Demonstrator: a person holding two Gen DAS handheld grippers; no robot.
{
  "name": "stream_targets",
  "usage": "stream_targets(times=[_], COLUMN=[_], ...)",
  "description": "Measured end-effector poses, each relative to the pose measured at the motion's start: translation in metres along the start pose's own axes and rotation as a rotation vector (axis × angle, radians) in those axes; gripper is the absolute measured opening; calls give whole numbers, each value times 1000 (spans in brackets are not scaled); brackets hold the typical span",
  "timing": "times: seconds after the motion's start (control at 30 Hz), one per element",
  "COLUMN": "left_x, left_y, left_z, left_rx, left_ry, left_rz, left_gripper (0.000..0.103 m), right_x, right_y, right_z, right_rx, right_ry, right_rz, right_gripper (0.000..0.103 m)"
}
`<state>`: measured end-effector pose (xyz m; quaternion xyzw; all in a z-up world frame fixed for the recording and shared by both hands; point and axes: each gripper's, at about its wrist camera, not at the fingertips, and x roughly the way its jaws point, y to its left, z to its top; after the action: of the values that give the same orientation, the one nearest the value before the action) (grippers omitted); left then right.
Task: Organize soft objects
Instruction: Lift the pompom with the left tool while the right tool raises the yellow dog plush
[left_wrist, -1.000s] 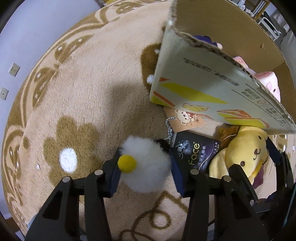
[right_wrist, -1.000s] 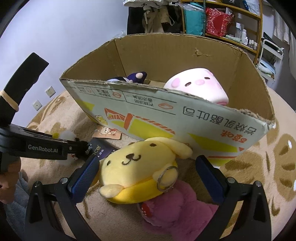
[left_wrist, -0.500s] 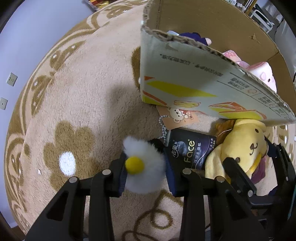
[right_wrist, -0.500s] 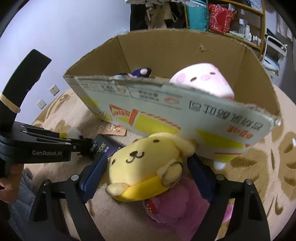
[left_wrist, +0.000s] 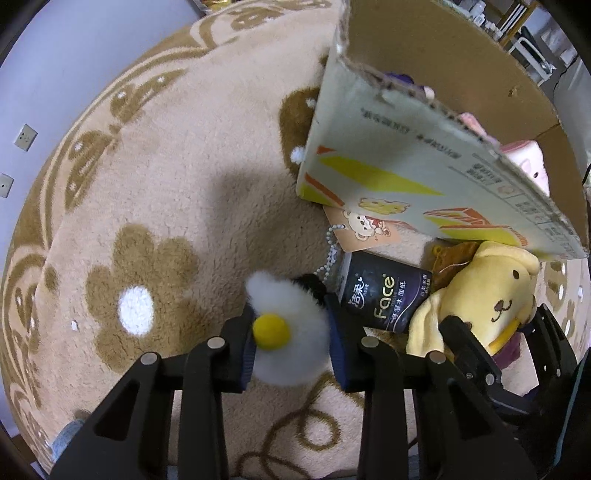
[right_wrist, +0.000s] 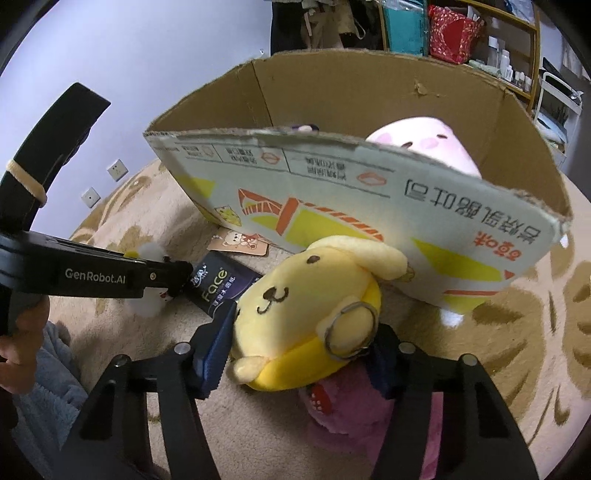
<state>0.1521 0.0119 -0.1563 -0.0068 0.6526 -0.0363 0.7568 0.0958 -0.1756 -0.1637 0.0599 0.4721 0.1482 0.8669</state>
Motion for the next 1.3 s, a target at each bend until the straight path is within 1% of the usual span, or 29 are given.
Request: stream_targets(times=[0.1,0.23,0.33,0.43,0.47,0.53,0.6,0.7,0.83,0.93,1.1,1.2,1.3], left_x=[-13,-35,-54,-72,-75,-86,-98,-113,-135,-147,-154,-152,-151], left_y=[6,7,7,4,1,0,-2,-8,-16,-23,-39,-47,-52], left_z=[-7,-15,-21,-28,-26,-32,-28,-27,-29,-21,-9,-4,-2], left_rx=[-17,-22,-22,-15,-12,-10,-3,22,67,83,117,147,161], left_ry=[-38,-106,-180,-272,-290,-333,-374,-465,-607,-668,-719,-723,-727], left_rz=[-4,-18,-13,29,33,23,18,21,27,18,30,40,46], left_gripper=[32,32,32,32,32,32,32,32,32,32,33,33,33], right_x=[-10,-30,-43,-60,-66,-79,-91,-105,-126,-136,-145,-146,-147], right_y=[0,0,0,-1,-2,-2,-4,-5,-11,-14,-18,-24,-30], right_z=[-1,-5,-7,-7,-6,-6,-7,-5,-2,4,13,20,25], right_rx=[5,9,18,29,31,39,48,55,65,74,61,72,92], right_ry=[-24,-80,-119,-164,-173,-207,-238,-278,-342,-378,-417,-431,-433], right_rz=[1,-9,-11,-17,-18,-22,-25,-35,-57,-70,-99,-88,-59], right_gripper=[65,65,65,65,65,65,65,65,65,65,65,65,65])
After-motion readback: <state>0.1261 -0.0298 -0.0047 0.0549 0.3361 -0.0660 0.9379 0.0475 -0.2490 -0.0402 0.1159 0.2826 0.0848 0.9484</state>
